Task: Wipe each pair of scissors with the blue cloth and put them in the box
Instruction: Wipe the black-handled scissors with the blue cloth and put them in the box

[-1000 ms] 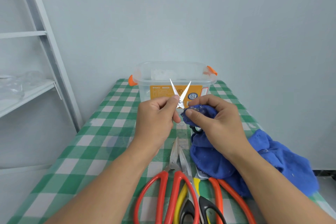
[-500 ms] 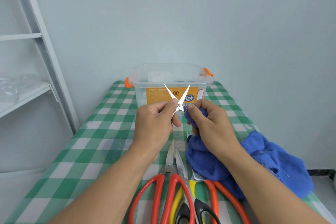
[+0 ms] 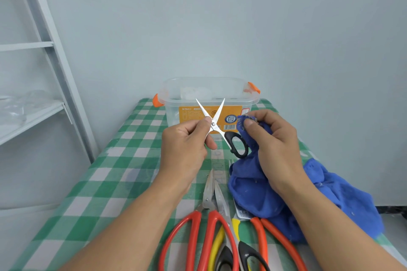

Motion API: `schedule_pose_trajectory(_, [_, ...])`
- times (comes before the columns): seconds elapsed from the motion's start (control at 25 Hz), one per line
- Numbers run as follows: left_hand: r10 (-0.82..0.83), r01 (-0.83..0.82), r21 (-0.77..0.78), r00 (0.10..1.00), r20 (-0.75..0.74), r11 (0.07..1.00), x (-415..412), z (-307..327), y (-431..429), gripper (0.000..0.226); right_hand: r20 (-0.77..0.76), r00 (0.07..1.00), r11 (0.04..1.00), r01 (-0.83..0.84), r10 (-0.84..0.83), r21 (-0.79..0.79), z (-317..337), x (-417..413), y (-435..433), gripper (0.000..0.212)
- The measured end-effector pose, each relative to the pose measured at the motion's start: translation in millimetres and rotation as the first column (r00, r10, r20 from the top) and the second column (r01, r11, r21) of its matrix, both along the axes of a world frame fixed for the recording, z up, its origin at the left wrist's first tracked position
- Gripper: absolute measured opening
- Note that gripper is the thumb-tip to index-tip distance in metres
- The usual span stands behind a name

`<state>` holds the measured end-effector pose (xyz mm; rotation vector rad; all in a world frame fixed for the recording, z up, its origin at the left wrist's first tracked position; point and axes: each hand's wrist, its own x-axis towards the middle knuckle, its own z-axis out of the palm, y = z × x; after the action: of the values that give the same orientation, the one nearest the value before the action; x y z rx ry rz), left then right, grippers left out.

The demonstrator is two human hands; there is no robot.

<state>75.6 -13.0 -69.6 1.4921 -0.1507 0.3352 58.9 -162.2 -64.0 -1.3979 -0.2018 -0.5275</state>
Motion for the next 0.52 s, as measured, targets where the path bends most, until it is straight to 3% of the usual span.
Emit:
schedule_pose_trajectory(0.2, [0.046,-0.047,0.017,0.997,0.060,0.999,-1,-2,-2,0.037,-0.009,1.000,0.964,-0.012,0.010,-0.266,-6,-1,8,0.007])
schedule_pose_trajectory(0.52, [0.098,-0.107,0.080,0.989,0.110,0.991,-4,-5,-10,0.039,-0.143,0.988,0.931,-0.003,-0.053,-0.365,-3,2,13,0.029])
